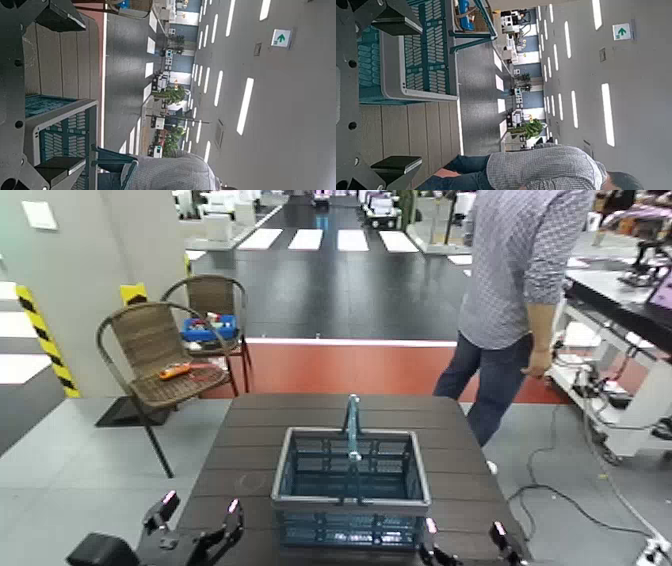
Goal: Grasp the handle of the crate.
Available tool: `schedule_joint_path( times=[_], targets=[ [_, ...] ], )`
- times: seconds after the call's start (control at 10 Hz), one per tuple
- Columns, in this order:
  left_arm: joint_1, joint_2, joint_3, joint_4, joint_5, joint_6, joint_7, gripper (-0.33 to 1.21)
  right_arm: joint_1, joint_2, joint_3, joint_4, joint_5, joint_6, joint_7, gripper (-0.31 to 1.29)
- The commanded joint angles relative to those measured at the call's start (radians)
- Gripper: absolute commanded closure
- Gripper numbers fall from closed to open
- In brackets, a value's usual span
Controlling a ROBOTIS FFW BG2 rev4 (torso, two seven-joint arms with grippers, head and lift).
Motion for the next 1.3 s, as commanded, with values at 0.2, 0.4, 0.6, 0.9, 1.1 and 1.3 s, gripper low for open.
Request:
schedule_joint_path(
  times=[0.2, 0.4, 0.6, 0.9, 1.1, 1.3],
  targets=[
    [0.009, -0.009, -0.002, 0.009, 0.011, -0.036, 0.008, 0.11, 0.038, 0.004, -0.013, -0.028, 0.035, -0.019, -0.003, 0.15],
    [0.009, -0.012, -0.001, 0.009, 0.012, -0.036, 0.008, 0.11, 0.056, 0.006, -0.019, -0.050, 0.057, -0.013, -0.009, 0.15],
    [0.007, -0.012, 0.003, 0.009, 0.031, -0.019, 0.006, 0.11, 0.050, 0.007, -0.013, -0.042, 0.057, -0.016, -0.009, 0.15],
    [-0.057, 0.021, -0.005, -0.011, 0.162, 0.177, -0.067, 0.11, 0.045, 0.009, -0.007, -0.036, 0.052, -0.016, -0.009, 0.15],
    [-0.154, 0.080, -0.028, -0.011, 0.287, 0.358, -0.124, 0.11, 0.039, 0.009, -0.002, -0.032, 0.046, -0.017, -0.009, 0.15],
    [-0.260, 0.129, -0.042, 0.009, 0.406, 0.518, -0.150, 0.11, 0.033, 0.009, 0.004, -0.024, 0.040, -0.017, -0.009, 0.15]
  ],
)
